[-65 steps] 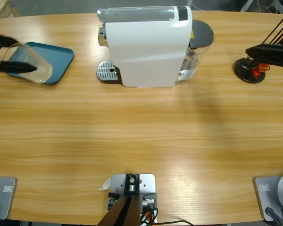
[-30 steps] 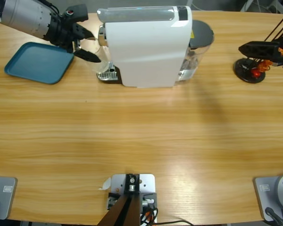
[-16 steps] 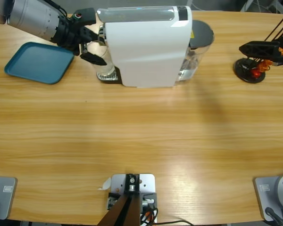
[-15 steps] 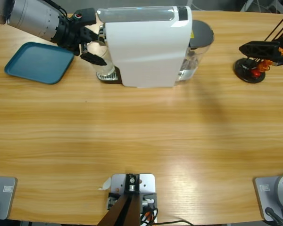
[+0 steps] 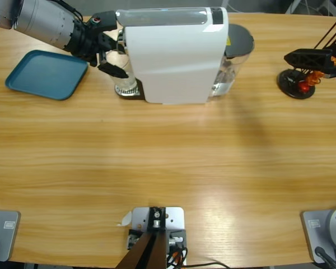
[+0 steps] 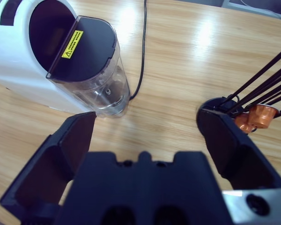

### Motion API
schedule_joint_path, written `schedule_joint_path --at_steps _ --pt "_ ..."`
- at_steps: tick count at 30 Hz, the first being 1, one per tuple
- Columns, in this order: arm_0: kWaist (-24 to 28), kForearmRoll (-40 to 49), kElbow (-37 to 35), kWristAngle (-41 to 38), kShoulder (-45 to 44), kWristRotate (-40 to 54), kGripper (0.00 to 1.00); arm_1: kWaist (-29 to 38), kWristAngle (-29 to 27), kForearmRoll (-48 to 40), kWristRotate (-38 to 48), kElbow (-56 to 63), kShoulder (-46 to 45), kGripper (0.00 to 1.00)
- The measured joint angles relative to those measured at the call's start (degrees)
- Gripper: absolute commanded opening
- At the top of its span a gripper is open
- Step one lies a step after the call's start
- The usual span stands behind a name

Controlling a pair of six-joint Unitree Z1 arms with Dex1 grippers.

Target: Pour coffee

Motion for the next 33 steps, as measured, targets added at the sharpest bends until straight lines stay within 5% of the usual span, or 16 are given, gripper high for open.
schedule_joint_path --at_steps 3,8,11,33 --pt "0.00 0.00 0.00 0.00 0.00 -0.25 0.144 -0.02 0.00 0.00 0.00 0.00 0.00 1.000" --pt "-0.05 0.00 0.00 0.00 0.00 -1.23 0.812 -0.05 0.06 0.00 0.00 0.00 0.00 1.000" --pt "-0.07 0.00 0.00 0.00 0.00 -1.76 0.972 -0.05 0.06 0.00 0.00 0.00 0.00 1.000" --pt "0.23 0.00 0.29 0.02 -2.93 -6.65 0.991 -0.06 1.08 0.19 -1.04 -0.72 -0.01 1.000"
